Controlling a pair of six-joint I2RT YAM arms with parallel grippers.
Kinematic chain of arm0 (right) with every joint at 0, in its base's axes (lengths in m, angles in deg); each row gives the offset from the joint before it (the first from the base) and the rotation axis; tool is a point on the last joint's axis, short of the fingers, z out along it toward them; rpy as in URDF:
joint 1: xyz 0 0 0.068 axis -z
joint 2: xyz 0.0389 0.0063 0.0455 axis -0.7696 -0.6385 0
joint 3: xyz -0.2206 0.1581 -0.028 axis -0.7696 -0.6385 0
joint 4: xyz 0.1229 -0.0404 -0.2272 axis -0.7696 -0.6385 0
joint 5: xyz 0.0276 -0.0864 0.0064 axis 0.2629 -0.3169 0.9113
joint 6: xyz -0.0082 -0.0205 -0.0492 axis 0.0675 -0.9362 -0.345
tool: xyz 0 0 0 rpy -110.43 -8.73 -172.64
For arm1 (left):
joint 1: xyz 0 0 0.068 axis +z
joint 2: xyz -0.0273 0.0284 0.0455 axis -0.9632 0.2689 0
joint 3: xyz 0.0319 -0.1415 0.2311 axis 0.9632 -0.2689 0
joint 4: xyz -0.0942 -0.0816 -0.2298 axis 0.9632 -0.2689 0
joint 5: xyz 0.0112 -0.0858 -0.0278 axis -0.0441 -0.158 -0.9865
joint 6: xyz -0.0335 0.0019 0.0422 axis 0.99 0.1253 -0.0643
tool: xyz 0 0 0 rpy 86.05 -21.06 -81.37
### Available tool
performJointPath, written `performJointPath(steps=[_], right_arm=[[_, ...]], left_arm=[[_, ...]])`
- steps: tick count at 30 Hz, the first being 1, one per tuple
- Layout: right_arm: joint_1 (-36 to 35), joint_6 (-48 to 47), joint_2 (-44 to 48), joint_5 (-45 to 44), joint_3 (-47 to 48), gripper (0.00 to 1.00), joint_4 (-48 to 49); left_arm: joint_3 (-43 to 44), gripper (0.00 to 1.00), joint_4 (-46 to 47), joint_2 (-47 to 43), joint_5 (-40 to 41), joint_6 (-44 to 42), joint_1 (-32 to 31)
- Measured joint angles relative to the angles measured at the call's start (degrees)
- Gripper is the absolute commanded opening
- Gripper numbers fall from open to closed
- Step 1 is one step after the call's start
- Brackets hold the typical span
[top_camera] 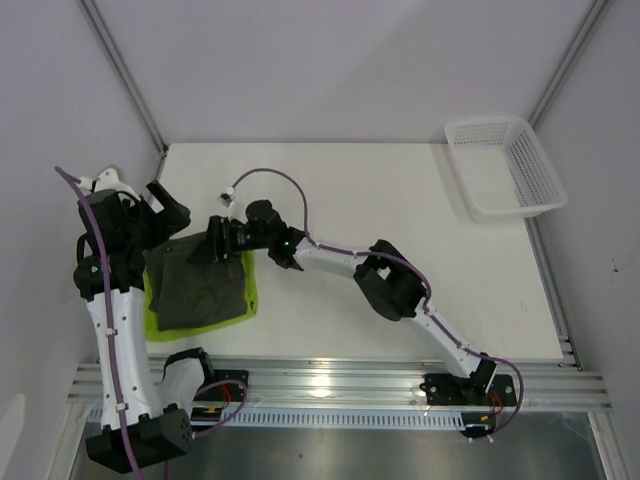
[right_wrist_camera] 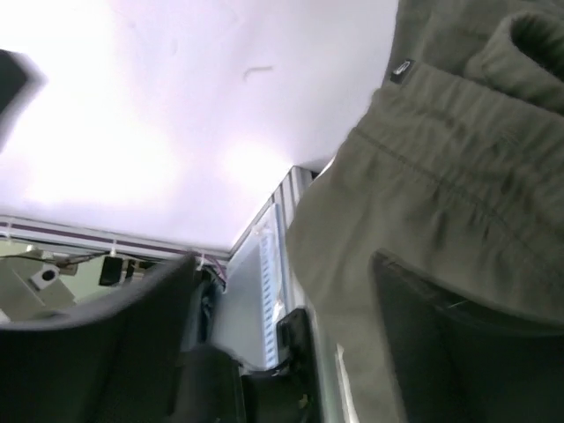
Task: Fold and stack the shorts
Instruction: Neatly place the folded shorts to the corner
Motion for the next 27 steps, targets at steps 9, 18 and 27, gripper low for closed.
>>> performJointPath(steps=[9,18,27], right_arm=[[6.97,-14.4,33.88,-14.34,-21.11,0.91,-14.75],[16.33,-23.78,66.14,-32.04,-54.45,0.97,-22.38],[16.85,-29.29,96.96,-51.41,-77.59,0.98,-30.23]], left_arm=[[-5.49,0.99,8.37,-2.71,3.13,5.6,-16.33],[-13.94,0.99,22.08,4.13,18.64,12.28,-46.73],[-35.78,0.99,36.11,-1.97,23.98,13.05,-52.52]])
